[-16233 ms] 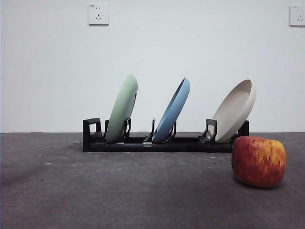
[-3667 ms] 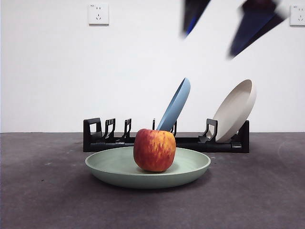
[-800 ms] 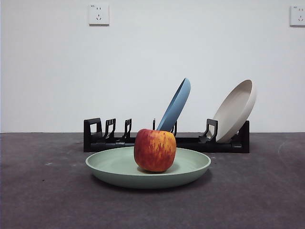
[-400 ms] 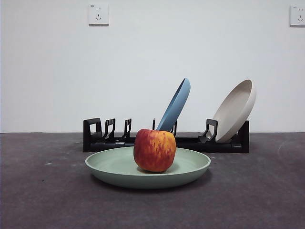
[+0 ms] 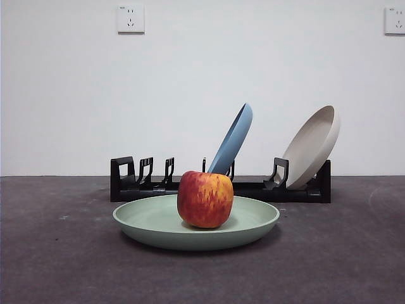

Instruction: Take the green plate from the plate rack,put the plate on the table,take the apple from the table,put the apple in the plate

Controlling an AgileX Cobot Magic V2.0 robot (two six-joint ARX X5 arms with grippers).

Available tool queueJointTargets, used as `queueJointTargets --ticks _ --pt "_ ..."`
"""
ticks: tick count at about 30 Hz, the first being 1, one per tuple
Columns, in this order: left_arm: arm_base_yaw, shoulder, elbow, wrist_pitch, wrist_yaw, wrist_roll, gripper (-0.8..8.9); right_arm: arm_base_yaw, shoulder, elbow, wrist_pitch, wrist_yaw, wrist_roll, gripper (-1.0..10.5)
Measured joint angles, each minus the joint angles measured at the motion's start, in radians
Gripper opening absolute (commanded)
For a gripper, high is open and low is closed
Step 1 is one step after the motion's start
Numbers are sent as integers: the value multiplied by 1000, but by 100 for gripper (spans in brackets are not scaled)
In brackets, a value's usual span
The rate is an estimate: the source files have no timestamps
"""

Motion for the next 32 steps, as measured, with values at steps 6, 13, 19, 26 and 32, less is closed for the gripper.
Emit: queueJointTargets --ticks 6,13,19,26,32 --pt "0 0 0 0 0 0 -3 0 0 0 0 0 0 1" --pt "0 0 0 0 0 -1 -3 0 0 0 0 1 0 0" --pt "0 0 0 0 0 0 -3 -22 -10 0 8 24 -19 1" --pt "0 0 0 0 0 -1 -3 -266 -147 -43 289 -97 -123 1" --pt "0 0 0 0 0 -1 -3 -503 -342 -275 579 -187 -207 1"
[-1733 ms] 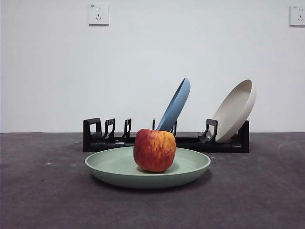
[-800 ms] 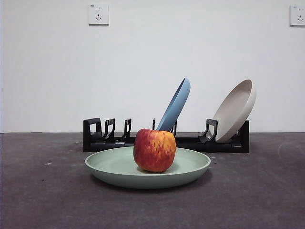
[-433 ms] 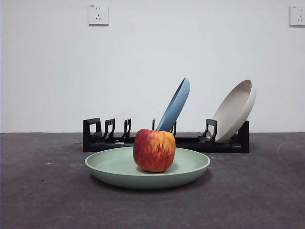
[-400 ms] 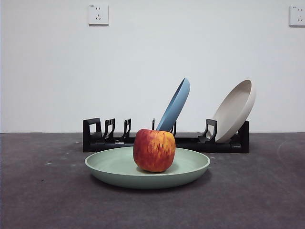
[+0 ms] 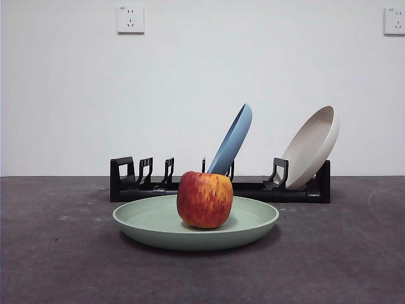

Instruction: Take the green plate from the plate rack,put the plate on the table,take the apple from the table,put the apple in the plate

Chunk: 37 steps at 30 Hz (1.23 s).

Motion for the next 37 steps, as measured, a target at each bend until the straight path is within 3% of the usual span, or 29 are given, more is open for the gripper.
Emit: queueJointTargets --ticks 5,12,22,37 --pt "0 0 0 0 0 0 -3 -91 -173 -315 278 0 -13 1" --pt "0 0 0 0 0 0 -3 -113 -375 -690 578 1 -15 1" --pt "0 0 0 0 0 0 -3 -113 -529 -935 626 4 34 1" --pt "0 0 0 0 0 -4 -3 -113 -562 -974 607 3 68 1"
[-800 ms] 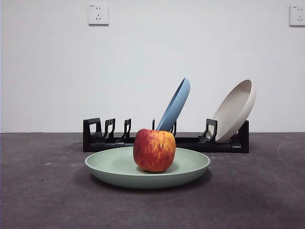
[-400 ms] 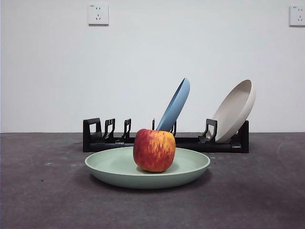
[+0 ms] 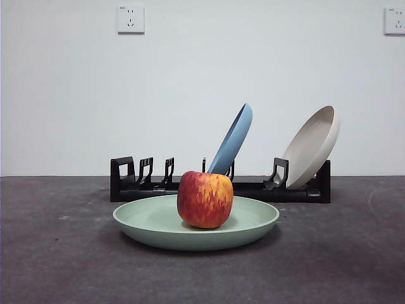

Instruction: Take the green plate from the plate rack,put the plate on the table,take the apple from the table,put the apple in the plate

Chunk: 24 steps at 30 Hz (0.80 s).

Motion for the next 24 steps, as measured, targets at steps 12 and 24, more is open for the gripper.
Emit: queueJointTargets --ticks 12,24 --pt "0 0 0 0 0 0 -3 0 0 0 0 0 8 1" --pt "0 0 0 0 0 0 -3 0 0 0 0 0 8 1"
